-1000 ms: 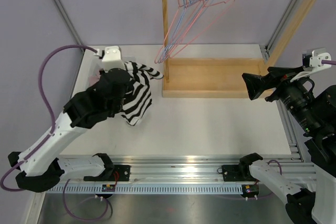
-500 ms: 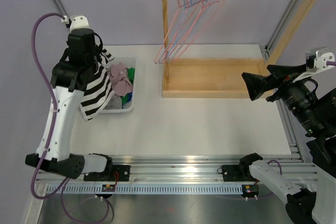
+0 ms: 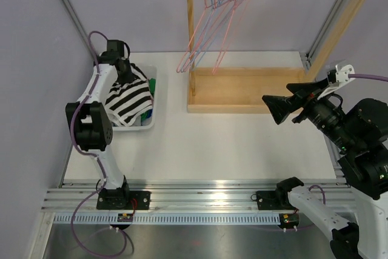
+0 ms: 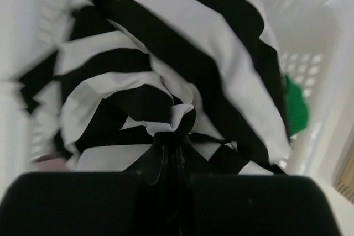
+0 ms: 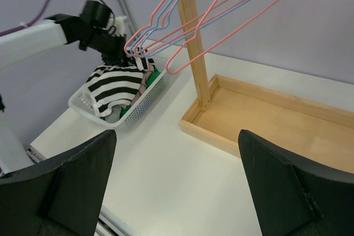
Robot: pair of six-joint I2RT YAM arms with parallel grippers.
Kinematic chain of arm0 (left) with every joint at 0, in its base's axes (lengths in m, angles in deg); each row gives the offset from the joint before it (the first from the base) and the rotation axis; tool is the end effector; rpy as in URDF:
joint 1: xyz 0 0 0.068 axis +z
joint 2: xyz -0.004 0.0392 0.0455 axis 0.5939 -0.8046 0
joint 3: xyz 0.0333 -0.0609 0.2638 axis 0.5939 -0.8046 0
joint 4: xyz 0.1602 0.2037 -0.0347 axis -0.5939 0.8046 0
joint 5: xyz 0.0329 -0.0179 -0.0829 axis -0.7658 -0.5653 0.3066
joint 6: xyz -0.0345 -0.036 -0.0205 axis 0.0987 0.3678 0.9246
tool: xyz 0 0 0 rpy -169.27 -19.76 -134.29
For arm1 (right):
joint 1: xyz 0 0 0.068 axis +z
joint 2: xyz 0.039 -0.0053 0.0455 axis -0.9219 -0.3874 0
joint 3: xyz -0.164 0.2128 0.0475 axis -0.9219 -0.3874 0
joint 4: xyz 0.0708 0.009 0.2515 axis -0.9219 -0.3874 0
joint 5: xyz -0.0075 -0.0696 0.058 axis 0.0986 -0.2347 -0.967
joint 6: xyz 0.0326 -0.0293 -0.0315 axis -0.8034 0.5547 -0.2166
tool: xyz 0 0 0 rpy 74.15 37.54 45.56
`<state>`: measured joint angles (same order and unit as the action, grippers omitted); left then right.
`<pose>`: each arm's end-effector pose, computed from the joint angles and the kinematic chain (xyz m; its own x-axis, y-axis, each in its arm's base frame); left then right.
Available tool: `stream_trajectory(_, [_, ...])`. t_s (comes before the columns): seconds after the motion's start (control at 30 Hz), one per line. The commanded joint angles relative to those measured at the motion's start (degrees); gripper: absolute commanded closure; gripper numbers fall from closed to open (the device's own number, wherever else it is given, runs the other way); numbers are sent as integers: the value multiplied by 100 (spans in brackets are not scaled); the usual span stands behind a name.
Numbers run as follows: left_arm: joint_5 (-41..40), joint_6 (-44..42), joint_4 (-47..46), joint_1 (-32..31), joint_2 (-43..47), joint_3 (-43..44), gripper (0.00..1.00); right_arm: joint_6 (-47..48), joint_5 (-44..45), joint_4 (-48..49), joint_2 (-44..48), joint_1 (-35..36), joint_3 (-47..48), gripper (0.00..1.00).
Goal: Remove the tank top from the hanger
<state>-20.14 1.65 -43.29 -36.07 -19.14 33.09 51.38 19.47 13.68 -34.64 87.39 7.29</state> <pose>0.4180 0.0065 0.3078 -0.7453 -0.1881 -0.6396 -0.2185 0.9753 -0.0323 0.0675 0.0329 0.5168 -0.0560 0.1222 -0.9909 -0.5336 0.8352 0.1331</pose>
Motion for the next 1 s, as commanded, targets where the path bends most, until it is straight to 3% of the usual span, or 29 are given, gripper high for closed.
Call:
stream_trajectory(0.0, [869, 220, -422, -36, -450, -465, 100, -126, -602, 382, 254, -15, -374, 1])
stream_trajectory(0.13, [843, 124, -633, -45, -548, -754, 100, -135, -639, 339, 657, -15, -674, 0])
stream_trajectory(0.27, [870, 79, -335, -36, -496, -430, 98, -152, -603, 295, 895, -15, -859, 0])
stream_trajectory(0.3, [896, 71, -326, -36, -391, -395, 85, -152, -551, 268, 896, -15, -815, 1])
stream_trajectory(0.37, [835, 62, -299, -45, 22, -298, 69, -161, -375, 41, 808, -15, -719, 1])
stream_trajectory(0.43, [800, 35, -177, -45, 469, -202, 44, -170, -200, -240, 686, -14, -578, 1])
stream_trajectory(0.5, [668, 53, -106, -45, 804, -122, 27, -240, -68, -417, 606, -6, -534, 1])
stream_trajectory(0.53, [668, 70, -97, -36, 1189, -131, 13, -258, 116, -574, 527, -14, -534, 1])
stream_trajectory(0.6, [431, 79, -45, -36, 1734, -166, 1, -319, 414, -803, 431, -6, -543, 0])
stream_trajectory(0.73, [264, 27, 131, -106, 2483, -280, 1, -346, 1013, -988, 377, -6, -639, 1])
stream_trajectory(0.97, [-904, -9, 623, -861, 4592, -1114, 1, -197, 2243, -1402, 281, -15, -745, 0])
